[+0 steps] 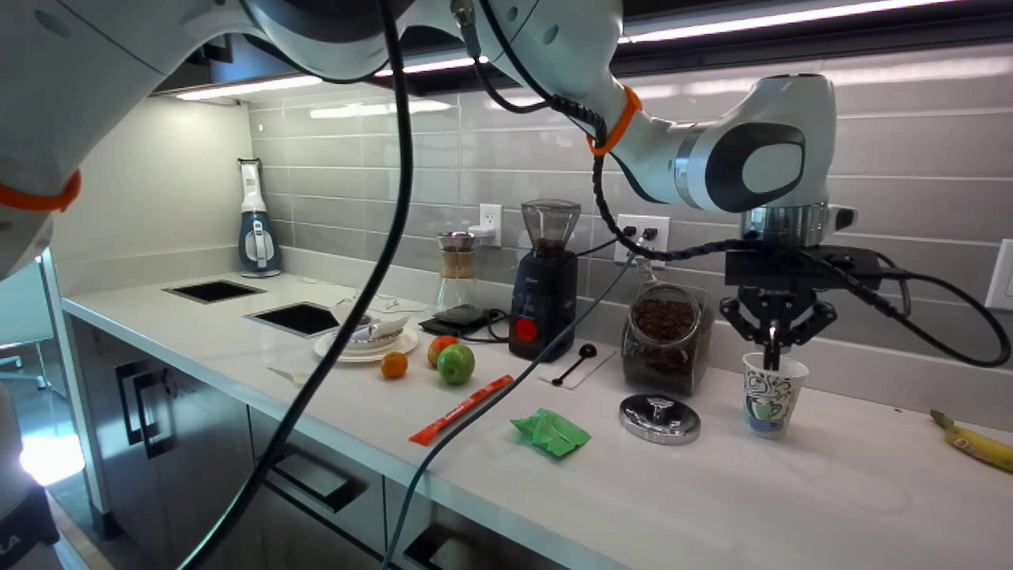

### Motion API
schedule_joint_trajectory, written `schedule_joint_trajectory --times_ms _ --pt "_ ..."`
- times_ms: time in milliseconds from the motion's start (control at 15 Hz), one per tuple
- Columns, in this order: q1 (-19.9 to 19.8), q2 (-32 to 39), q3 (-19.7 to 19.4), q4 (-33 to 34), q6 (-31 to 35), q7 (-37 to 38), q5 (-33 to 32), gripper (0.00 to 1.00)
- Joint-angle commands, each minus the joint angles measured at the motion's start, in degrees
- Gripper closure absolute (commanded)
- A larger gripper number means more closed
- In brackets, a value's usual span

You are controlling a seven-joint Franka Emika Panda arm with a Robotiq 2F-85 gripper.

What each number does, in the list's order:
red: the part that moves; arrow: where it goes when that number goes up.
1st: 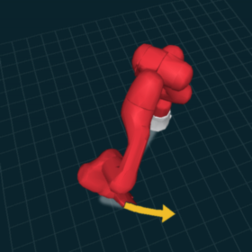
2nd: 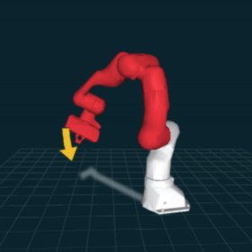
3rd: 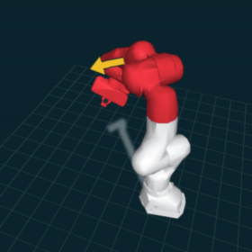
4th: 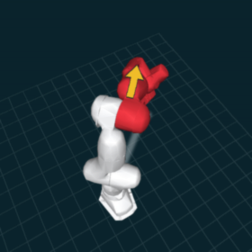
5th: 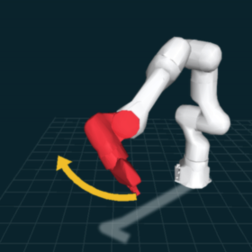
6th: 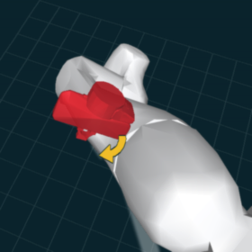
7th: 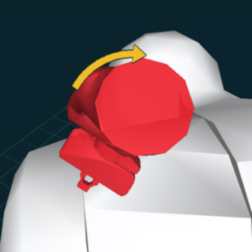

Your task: Transfer a spoonful of contents from the container into the cup

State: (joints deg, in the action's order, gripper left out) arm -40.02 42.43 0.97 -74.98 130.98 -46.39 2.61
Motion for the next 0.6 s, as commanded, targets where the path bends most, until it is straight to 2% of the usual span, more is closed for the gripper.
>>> schedule_joint_trajectory --times_ms 0,200,333,533 --pt "2.9 -7.2 -3.0 -13.2 8.7 1.0 -5.3 0.99" --pt "4.9 -11.2 -4.8 -21.6 16.3 1.3 -9.3 0.99" --pt "7.4 -13.4 -7.5 -26.1 20.6 1.1 -10.3 0.99" --pt "10.1 -16.7 -10.0 -31.8 25.1 1.3 -12.3 0.99"
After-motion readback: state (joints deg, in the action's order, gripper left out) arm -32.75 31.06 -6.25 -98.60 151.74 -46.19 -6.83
